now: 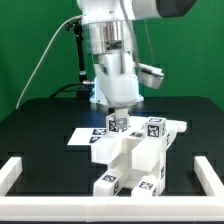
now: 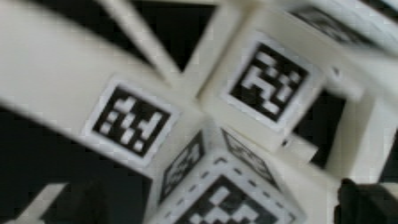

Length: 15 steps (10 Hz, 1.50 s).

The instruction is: Assemble chair

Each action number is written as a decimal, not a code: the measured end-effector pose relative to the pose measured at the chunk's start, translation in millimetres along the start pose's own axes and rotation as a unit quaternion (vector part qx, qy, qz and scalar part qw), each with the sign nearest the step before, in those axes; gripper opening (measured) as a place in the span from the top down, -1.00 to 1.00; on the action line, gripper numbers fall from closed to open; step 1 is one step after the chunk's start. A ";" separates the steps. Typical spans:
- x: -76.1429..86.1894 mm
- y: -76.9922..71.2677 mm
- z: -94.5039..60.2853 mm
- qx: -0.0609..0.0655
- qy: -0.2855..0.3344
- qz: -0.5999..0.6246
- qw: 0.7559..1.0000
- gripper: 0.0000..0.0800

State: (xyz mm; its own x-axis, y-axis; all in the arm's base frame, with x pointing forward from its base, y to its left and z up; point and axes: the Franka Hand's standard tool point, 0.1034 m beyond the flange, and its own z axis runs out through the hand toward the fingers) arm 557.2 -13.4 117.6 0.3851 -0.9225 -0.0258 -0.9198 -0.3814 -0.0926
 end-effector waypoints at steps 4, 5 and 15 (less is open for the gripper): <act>2.6 1.1 2.4 -0.003 0.001 -0.232 0.973 -0.62; 2.5 1.2 2.8 -0.003 0.001 -0.219 0.976 -0.62; 4.1 -1.0 4.0 -0.003 0.001 0.264 0.964 0.29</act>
Offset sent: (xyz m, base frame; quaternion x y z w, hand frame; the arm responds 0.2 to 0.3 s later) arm 0.0113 0.0132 -0.0092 0.0154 -0.0386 -0.3917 0.9192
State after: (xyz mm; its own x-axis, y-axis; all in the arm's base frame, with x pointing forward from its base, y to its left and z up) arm 560.0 -16.5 113.6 -0.1376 -0.9883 -0.0654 -0.9881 0.1416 -0.0607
